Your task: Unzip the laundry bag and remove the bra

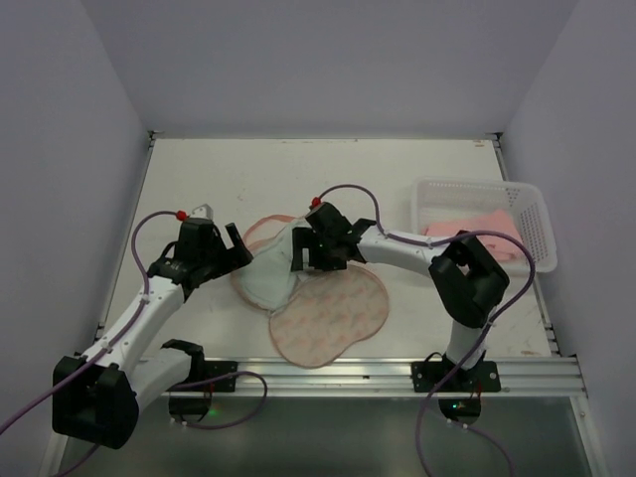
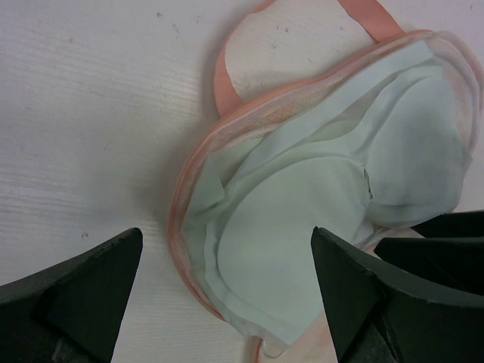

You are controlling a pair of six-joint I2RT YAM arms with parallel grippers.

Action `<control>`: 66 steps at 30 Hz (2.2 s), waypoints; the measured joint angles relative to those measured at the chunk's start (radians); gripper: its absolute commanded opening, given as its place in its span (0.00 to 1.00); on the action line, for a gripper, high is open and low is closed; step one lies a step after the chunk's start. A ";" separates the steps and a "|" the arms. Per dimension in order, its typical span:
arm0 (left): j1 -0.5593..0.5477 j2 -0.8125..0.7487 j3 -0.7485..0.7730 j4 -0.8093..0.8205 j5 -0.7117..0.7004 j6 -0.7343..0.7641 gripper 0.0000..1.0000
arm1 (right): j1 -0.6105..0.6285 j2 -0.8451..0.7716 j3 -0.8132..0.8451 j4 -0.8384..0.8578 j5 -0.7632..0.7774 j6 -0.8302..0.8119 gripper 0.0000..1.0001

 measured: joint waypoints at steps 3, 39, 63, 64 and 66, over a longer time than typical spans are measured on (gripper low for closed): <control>0.000 0.000 0.002 0.000 -0.005 0.005 0.96 | -0.003 -0.055 0.005 -0.022 0.008 -0.021 0.91; 0.000 -0.066 0.002 -0.032 -0.020 0.026 0.96 | -0.218 0.177 0.216 0.029 -0.169 -0.455 0.68; 0.000 -0.074 -0.014 -0.039 -0.016 0.035 0.96 | -0.219 -0.056 0.217 0.023 -0.274 -0.499 0.00; 0.000 -0.074 -0.014 -0.039 -0.016 0.036 0.96 | -0.219 -0.105 0.217 0.019 -0.267 -0.500 0.00; 0.000 -0.074 -0.013 -0.040 -0.018 0.037 0.96 | -0.219 -0.199 0.220 0.009 -0.251 -0.500 0.00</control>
